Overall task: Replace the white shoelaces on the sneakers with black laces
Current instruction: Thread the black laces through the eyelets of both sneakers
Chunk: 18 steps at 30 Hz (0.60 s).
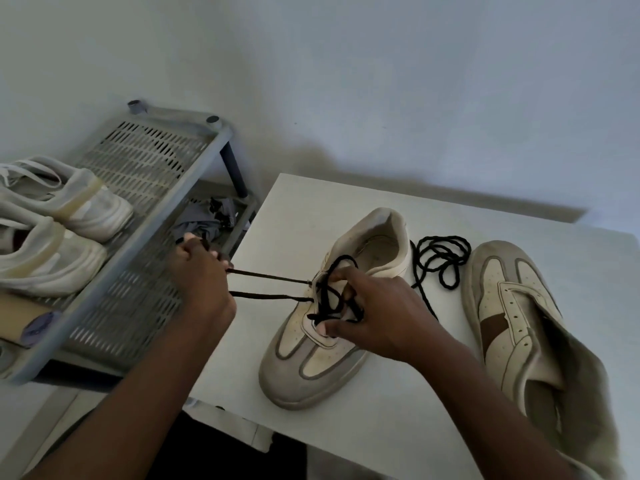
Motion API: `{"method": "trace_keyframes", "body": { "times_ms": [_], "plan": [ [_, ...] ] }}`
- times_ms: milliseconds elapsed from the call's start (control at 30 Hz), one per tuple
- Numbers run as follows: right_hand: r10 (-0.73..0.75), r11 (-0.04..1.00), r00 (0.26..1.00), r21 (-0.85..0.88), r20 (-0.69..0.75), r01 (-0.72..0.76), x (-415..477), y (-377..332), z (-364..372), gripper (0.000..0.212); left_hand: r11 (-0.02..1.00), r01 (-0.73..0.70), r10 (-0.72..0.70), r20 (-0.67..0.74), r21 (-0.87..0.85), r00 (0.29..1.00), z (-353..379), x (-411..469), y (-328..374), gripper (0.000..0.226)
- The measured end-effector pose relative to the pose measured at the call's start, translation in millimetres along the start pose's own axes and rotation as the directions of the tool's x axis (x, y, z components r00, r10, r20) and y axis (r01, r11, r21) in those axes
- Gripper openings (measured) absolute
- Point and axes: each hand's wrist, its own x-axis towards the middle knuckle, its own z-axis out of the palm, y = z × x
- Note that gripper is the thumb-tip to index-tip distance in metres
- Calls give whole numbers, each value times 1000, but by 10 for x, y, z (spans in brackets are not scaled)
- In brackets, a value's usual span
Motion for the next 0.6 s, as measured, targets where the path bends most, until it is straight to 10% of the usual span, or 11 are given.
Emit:
{"method": "trace_keyframes", "body": {
  "times_ms": [233,367,433,600],
  "plan": [
    [15,997,997,71,-82,-10,-71,307,-81,24,923,-305,347,-165,234,923,-139,167,164,17],
    [23,998,998,67,-59,-19,-101,381,-122,22,664,-445,473,123,601,872,-137,-72,52,22],
    [32,994,995,111,-91,-22,-100,345,-128,25,382,-726,529,508,572,679,-123,-215,-77,36],
    [59,998,968,31,-242,-53,-97,165,-99,21,402,-897,79,969,182,232,-57,-484,-294,11]
  ]
}}
